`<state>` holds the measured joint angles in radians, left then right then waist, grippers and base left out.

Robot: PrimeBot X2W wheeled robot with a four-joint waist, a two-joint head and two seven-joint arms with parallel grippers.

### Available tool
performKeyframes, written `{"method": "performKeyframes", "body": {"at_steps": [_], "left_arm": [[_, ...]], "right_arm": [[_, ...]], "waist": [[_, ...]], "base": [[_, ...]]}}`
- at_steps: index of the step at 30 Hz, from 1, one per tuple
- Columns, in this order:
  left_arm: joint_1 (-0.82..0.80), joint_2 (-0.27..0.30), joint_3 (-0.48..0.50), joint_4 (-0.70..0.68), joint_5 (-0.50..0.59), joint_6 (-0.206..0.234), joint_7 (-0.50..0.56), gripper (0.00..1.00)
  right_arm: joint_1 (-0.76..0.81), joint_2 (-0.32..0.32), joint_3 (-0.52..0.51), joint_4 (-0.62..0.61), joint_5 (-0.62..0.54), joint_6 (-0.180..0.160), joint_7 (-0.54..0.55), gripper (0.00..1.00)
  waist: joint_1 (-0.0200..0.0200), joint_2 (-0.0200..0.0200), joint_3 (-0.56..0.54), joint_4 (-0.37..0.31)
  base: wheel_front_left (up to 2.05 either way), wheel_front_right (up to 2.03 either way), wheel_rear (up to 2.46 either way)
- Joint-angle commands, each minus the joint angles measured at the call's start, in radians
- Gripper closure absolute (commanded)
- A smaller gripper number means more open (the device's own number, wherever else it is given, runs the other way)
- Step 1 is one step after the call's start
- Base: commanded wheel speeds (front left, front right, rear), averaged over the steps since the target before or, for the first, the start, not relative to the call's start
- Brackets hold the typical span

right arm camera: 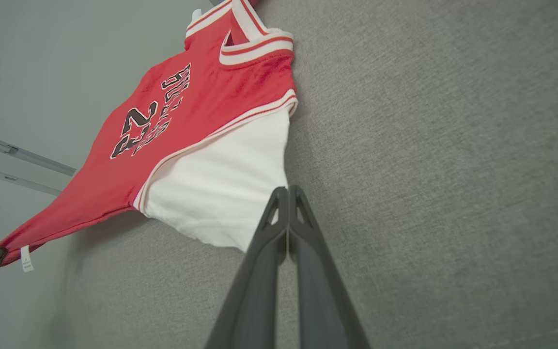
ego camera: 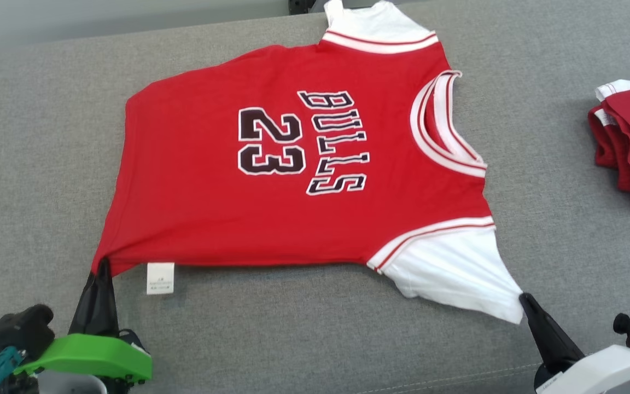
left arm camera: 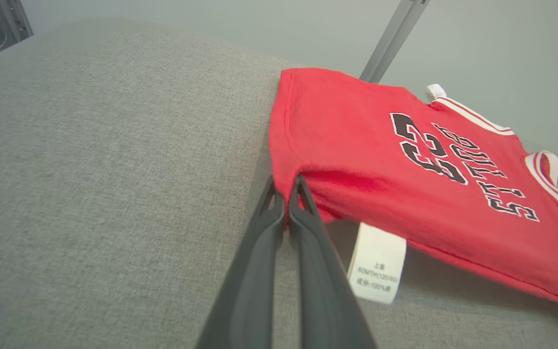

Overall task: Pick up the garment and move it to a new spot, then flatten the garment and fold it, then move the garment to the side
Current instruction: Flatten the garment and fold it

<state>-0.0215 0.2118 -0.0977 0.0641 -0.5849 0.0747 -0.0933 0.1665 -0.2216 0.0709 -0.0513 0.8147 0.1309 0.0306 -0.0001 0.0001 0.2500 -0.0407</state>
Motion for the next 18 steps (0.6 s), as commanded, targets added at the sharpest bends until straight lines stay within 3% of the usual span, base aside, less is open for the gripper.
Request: {"method": "performKeyframes", "body": {"at_steps": [1,11,18], "left_arm": [[0.044,0.017,0.013,-0.049,0.008,0.028,0.015,1.0],[0.288,0.059,0.034,-0.373,0.054,0.186,0.178,1.0],[0.323,0.061,0.022,-0.422,0.044,0.212,0.235,1.0]], "right_arm": [[0.038,0.004,-0.02,-0.023,-0.008,0.0,0.037,1.0],[0.235,0.097,-0.187,-0.171,-0.052,-0.001,0.374,1.0],[0.219,0.15,-0.246,-0.217,-0.08,-0.001,0.515,1.0]], "waist": [[0.0001,-0.0001,-0.016,-0.007],[0.0001,-0.0001,-0.028,-0.016],[0.0001,-0.0001,-0.017,-0.018]], "base": [[0.0,0.0,0.0],[0.0,0.0,0.0],[0.0,0.0,0.0]]}}
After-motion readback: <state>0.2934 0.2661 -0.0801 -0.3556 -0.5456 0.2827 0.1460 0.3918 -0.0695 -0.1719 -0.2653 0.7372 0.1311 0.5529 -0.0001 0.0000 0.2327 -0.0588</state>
